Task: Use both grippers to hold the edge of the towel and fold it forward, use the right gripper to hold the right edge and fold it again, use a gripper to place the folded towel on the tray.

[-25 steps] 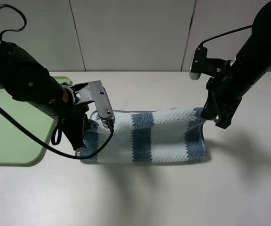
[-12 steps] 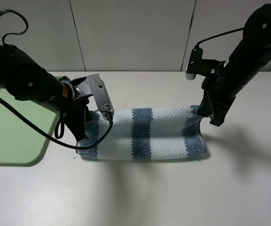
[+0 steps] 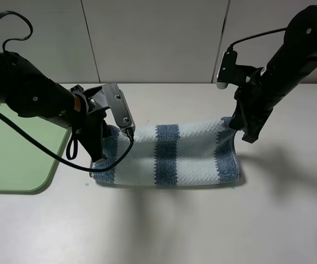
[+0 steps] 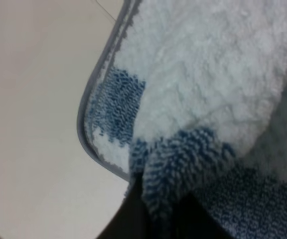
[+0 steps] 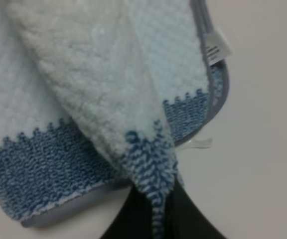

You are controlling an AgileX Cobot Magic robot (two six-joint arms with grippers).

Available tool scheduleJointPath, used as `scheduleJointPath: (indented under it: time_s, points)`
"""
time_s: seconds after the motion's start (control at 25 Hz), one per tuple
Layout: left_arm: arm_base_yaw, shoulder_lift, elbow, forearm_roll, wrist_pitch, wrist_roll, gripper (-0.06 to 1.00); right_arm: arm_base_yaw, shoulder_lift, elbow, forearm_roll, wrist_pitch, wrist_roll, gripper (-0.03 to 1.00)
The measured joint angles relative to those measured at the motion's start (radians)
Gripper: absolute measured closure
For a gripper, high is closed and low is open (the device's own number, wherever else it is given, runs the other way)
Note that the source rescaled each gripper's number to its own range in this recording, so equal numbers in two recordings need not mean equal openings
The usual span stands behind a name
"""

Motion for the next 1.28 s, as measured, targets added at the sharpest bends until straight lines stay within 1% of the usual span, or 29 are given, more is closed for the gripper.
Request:
scheduleJointPath:
  time_s: [0.2, 0.24, 0.28, 0.36, 0.4, 0.44, 0.48, 0.56, 0.6, 0.64, 0.72, 0.8, 0.96, 1.28]
  points:
    - [0.0, 0.0, 0.0, 0.0, 0.0, 0.0, 0.94, 0.0, 0.0, 0.0, 0.0, -0.002, 0.001, 0.96]
    - [0.0, 0.0, 0.0, 0.0, 0.0, 0.0, 0.94, 0.0, 0.0, 0.0, 0.0, -0.002, 0.001, 0.95]
    - [0.0, 0.0, 0.0, 0.0, 0.0, 0.0, 0.93, 0.0, 0.0, 0.0, 0.0, -0.002, 0.005, 0.91]
    - [0.0, 0.0, 0.0, 0.0, 0.0, 0.0, 0.89, 0.0, 0.0, 0.0, 0.0, -0.002, 0.012, 0.78]
    - [0.0, 0.0, 0.0, 0.0, 0.0, 0.0, 0.85, 0.0, 0.0, 0.0, 0.0, -0.002, 0.016, 0.68]
    - [0.0, 0.0, 0.0, 0.0, 0.0, 0.0, 0.79, 0.0, 0.0, 0.0, 0.0, -0.002, 0.017, 0.55]
    - [0.0, 0.0, 0.0, 0.0, 0.0, 0.0, 0.7, 0.0, 0.0, 0.0, 0.0, -0.002, 0.019, 0.41]
    - [0.0, 0.0, 0.0, 0.0, -0.002, -0.003, 0.49, 0.0, 0.0, 0.0, 0.0, -0.002, 0.033, 0.17]
    - [0.0, 0.0, 0.0, 0.0, -0.003, -0.012, 0.37, 0.0, 0.0, 0.0, -0.003, -0.002, 0.047, 0.08]
    - [0.0, 0.0, 0.0, 0.0, -0.006, -0.023, 0.25, 0.0, 0.0, 0.0, -0.007, -0.003, 0.061, 0.04]
    - [0.0, 0.0, 0.0, 0.0, -0.018, -0.04, 0.09, 0.0, 0.0, 0.0, -0.017, -0.004, 0.088, -0.01]
    - [0.0, 0.0, 0.0, 0.0, -0.027, -0.048, 0.02, 0.0, 0.0, 0.0, -0.025, -0.004, 0.102, -0.02]
    - [0.0, 0.0, 0.0, 0.0, -0.028, -0.052, -0.02, 0.0, 0.0, 0.0, -0.033, -0.004, 0.105, -0.03]
    - [0.001, 0.0, 0.0, 0.0, -0.028, -0.053, -0.03, 0.0, -0.003, 0.0, -0.034, -0.006, 0.131, -0.03]
